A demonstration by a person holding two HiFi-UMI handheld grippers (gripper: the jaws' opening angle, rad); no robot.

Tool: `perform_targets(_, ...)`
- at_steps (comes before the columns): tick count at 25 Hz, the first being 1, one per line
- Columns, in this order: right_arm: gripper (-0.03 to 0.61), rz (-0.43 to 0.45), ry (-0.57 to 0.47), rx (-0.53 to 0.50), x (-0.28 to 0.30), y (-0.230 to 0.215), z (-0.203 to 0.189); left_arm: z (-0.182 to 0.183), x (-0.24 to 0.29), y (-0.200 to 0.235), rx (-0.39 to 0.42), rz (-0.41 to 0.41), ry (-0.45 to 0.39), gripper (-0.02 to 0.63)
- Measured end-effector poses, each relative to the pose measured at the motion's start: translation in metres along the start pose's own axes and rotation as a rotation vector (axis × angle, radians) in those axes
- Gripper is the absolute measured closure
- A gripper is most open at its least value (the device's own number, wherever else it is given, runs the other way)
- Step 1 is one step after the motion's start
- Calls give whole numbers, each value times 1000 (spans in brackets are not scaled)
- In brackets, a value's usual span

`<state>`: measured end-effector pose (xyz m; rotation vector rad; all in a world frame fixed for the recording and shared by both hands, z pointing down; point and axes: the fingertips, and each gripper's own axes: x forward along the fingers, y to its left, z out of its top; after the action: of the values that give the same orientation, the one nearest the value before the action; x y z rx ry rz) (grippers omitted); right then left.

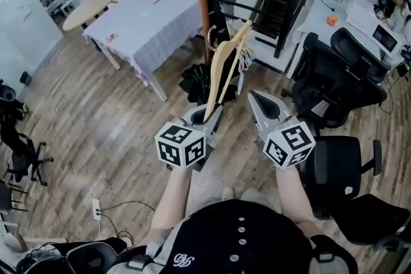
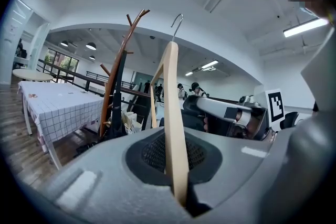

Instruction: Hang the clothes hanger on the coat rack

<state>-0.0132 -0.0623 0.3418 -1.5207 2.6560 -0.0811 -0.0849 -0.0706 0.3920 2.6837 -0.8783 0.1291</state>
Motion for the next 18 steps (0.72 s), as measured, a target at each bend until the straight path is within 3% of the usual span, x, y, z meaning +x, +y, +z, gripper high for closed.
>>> perform_targets(8, 584, 9, -4, 8, 24, -18, -2, 10, 23, 19, 0, -15, 10, 612)
perform_targets(18, 584, 22, -44, 11, 70, -70, 10, 36, 75, 48, 21, -22, -5, 611)
